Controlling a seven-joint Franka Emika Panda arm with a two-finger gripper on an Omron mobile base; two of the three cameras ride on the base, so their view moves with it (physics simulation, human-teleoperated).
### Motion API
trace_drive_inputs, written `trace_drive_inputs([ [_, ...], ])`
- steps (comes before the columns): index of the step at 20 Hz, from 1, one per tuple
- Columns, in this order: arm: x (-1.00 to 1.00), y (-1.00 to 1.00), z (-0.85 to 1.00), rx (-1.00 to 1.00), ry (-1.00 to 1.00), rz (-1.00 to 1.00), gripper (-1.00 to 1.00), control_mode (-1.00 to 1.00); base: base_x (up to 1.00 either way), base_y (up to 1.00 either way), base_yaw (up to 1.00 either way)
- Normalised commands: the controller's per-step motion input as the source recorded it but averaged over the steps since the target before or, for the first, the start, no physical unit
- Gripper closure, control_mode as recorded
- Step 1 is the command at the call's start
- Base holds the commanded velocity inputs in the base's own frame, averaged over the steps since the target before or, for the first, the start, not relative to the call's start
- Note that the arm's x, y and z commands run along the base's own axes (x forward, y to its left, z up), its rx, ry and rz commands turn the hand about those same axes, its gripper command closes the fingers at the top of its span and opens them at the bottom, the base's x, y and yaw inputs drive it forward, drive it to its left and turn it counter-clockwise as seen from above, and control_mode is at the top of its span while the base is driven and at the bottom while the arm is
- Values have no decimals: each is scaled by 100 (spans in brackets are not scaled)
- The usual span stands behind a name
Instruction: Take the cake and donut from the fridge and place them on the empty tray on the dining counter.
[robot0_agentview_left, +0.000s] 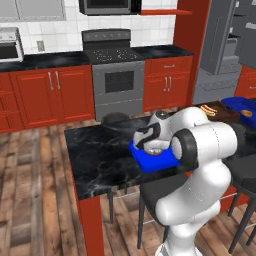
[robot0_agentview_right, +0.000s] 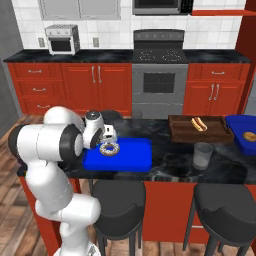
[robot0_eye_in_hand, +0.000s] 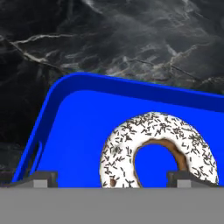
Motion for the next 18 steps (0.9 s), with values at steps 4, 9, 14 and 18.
trace_drive_inputs([
  [4, -24, 0, 99, 0, -14, -3, -100, -100, 0, 0, 0],
  [9, -77, -28, 100, 0, -5, -1, -100, -100, 0, 0, 0],
  [14, -99, -41, 100, 0, -10, -4, -100, -100, 0, 0, 0],
  [18, -100, -35, 100, 0, -15, -7, -100, -100, 0, 0, 0],
])
